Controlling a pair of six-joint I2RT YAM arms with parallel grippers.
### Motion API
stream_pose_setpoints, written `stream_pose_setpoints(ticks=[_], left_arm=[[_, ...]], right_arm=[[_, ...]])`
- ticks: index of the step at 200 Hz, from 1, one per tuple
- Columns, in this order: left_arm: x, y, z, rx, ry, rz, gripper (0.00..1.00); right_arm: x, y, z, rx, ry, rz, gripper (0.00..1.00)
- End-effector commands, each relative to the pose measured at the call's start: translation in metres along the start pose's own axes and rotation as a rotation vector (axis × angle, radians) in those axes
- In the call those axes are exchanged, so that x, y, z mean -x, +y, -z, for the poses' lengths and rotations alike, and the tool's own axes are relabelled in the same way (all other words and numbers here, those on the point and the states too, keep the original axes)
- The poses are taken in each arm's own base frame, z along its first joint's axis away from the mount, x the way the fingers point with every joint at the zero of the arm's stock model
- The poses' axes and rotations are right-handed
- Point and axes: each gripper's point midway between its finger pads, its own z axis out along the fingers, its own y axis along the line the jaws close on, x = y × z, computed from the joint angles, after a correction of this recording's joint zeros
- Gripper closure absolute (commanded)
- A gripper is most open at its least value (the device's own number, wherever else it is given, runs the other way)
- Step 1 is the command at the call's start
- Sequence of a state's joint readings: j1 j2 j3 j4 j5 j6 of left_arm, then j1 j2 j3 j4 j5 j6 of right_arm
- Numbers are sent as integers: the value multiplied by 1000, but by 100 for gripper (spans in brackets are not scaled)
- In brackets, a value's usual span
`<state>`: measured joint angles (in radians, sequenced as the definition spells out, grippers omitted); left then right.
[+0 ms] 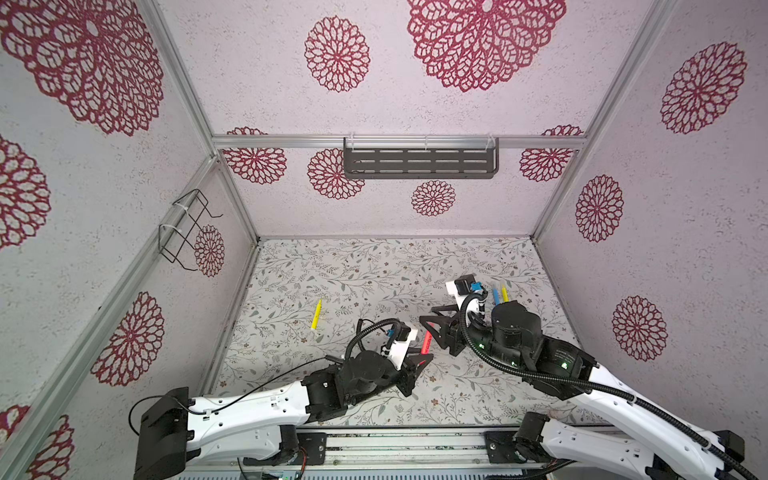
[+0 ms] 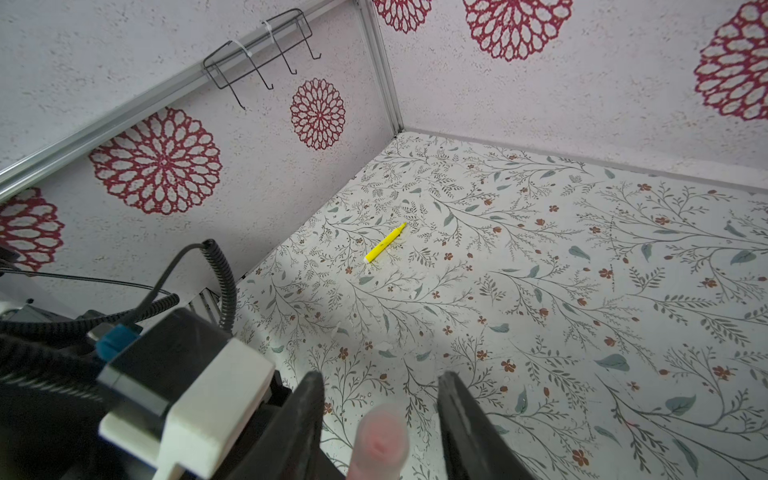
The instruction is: Insert the pens into the pen caps
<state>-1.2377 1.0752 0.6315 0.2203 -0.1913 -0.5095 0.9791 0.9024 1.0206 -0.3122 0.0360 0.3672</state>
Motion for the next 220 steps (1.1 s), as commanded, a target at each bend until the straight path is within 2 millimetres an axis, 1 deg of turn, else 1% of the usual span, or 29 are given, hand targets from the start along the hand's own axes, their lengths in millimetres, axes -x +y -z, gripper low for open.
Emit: stream_pose_setpoints(ticks=[1,58,102,129,169,220], left_arm=[[11,-4,2,-21,-34,18,100],[9,-6,2,-36,-34,36,100],[9,-4,4,-33,-41,38,100],[9,-4,5,-33,-44,35,100],[10,-4,5,-32,-46,32,100],[8,-3,5,-29,-42,31,100]], right_arm=[[17,9,0,30,-43,22,51],[22,16,-6,61,-46,24,53],[31,20,0,75,-73,22,52],[35,18,4,66,-89,19,53],[32,21,1,86,-74,22,67],[33,28,2,128,-80,28,91]])
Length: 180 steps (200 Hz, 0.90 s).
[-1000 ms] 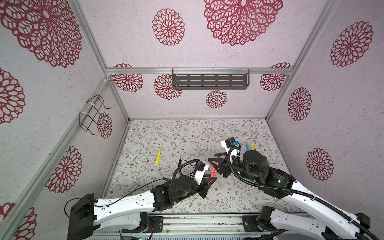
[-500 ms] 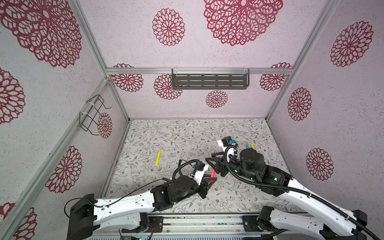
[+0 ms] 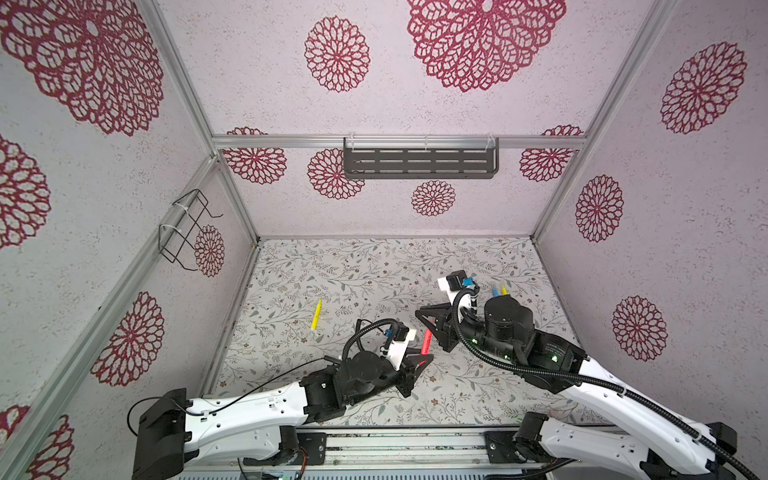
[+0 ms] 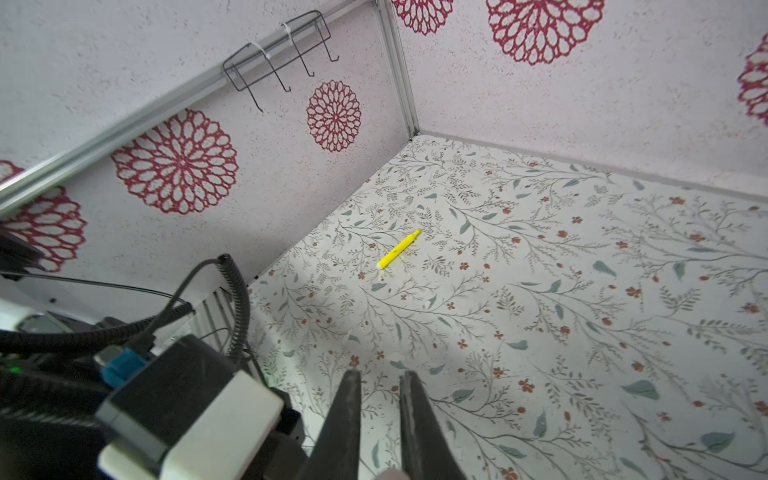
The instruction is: Insert the pens into the pen caps
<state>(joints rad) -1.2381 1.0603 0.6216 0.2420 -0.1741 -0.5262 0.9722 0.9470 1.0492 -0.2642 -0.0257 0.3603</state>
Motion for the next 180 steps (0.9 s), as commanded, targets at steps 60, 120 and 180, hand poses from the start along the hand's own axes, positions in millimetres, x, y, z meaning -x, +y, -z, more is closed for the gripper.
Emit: stream_pose_setpoints(ticks=[60,120,180], left_arm=[[16,1,10,-7,-82,8,100],[51,-15,29,-64,-191,-46,100],[76,-22,40,-71,-255,-73,100]], right_arm=[[10,16,9,89,-55,19,100],[-8,21,14,158,-50,-16,100],[-28,17,7,166,-11,-59,100]])
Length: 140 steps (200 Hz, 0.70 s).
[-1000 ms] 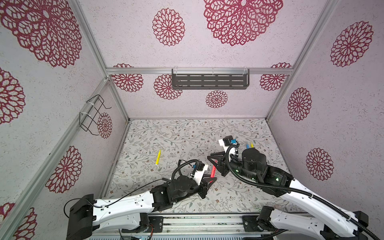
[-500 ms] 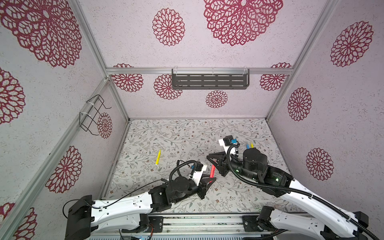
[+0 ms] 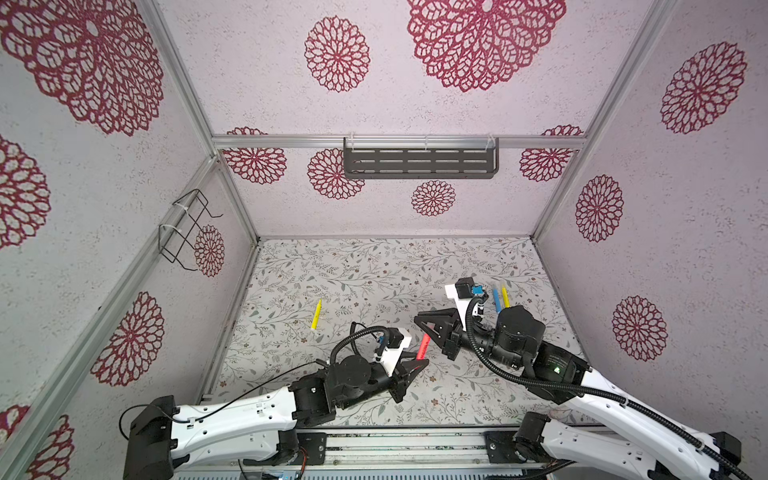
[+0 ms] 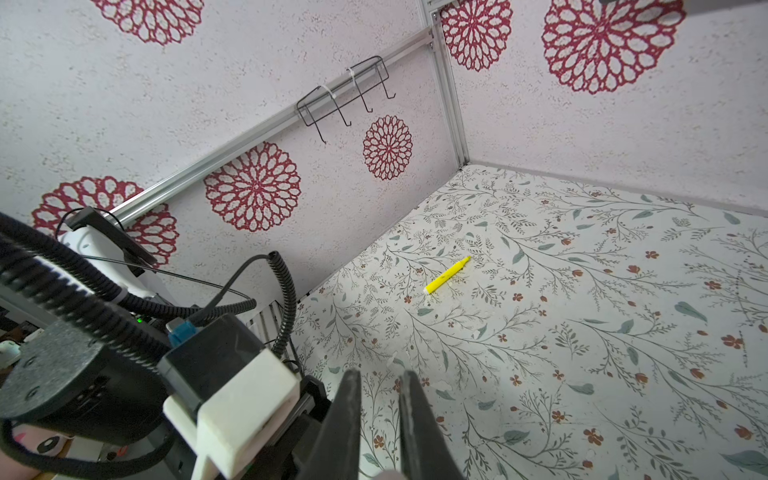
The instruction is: Insert the pens into the pen caps
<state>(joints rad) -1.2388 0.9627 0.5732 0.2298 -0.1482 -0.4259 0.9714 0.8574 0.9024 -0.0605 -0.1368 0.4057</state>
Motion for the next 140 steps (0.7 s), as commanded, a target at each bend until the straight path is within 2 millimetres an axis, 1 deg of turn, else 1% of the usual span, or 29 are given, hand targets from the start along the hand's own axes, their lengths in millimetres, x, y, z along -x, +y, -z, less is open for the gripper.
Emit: stream_pose_setpoints(ticks=[1,42,87,120,140], left_arm=[[76,-13,19,-21,-234,16,100],[88,-10,25,-5,-265,12,100],[98,-9,25,-9,-289,8,100],[112,-12,30,-30,-328,8,100],[117,-10,33,-23,-341,4,100]], right_arm=[[-27,-4,0,7,84,-32,100],[-41,-6,-3,25,95,-66,100],[-55,-10,-5,23,111,-94,100],[-75,-11,-8,34,150,-106,100],[-83,-11,-9,29,157,-106,100]])
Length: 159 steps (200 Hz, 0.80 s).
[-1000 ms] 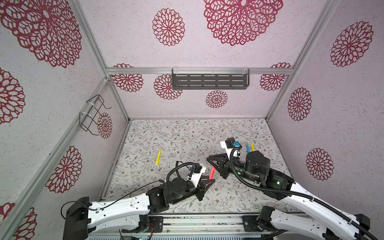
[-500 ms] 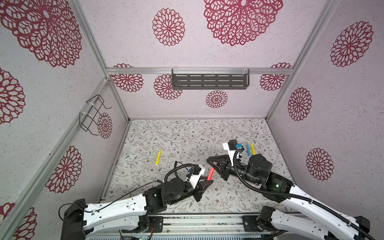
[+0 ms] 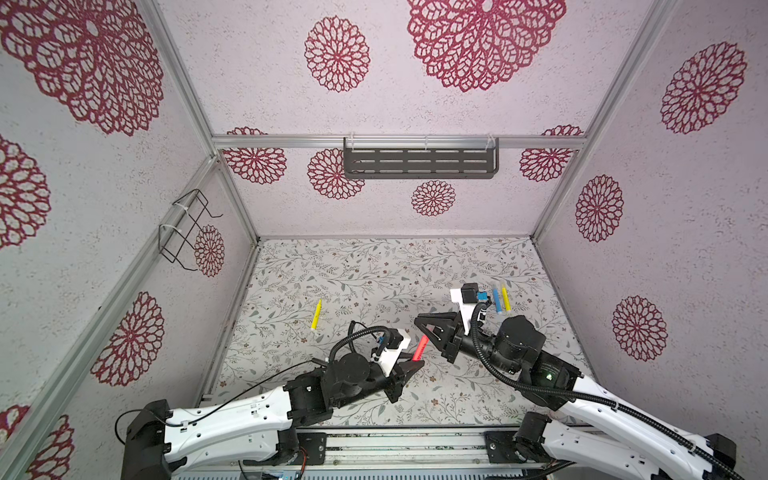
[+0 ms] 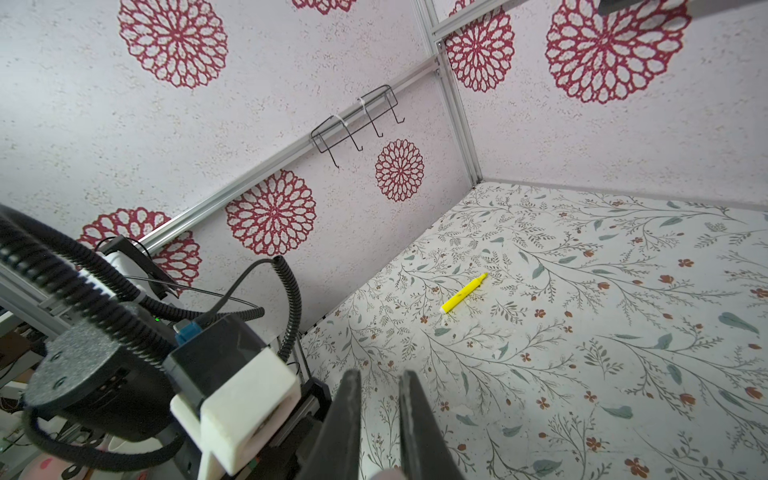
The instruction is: Insert the pens into the pen caps
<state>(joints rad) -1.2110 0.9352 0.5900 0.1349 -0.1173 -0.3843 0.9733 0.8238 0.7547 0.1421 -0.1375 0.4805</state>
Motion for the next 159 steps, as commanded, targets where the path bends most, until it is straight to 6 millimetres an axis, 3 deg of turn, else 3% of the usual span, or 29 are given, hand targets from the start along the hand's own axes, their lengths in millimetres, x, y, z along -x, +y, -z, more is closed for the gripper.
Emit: stream_pose_setpoints(ticks=[1,83,159], left_arm=[[121,-11,34,-29,-391,49,100],[129,-7,40,-17,-414,52,100],[141,-5,55,-19,-446,34,100]], right_arm=[[-72,-12,0,-20,234,-48,100],[-108,-13,-14,-37,308,-49,100],[-131,-9,-14,-20,350,-65,100]])
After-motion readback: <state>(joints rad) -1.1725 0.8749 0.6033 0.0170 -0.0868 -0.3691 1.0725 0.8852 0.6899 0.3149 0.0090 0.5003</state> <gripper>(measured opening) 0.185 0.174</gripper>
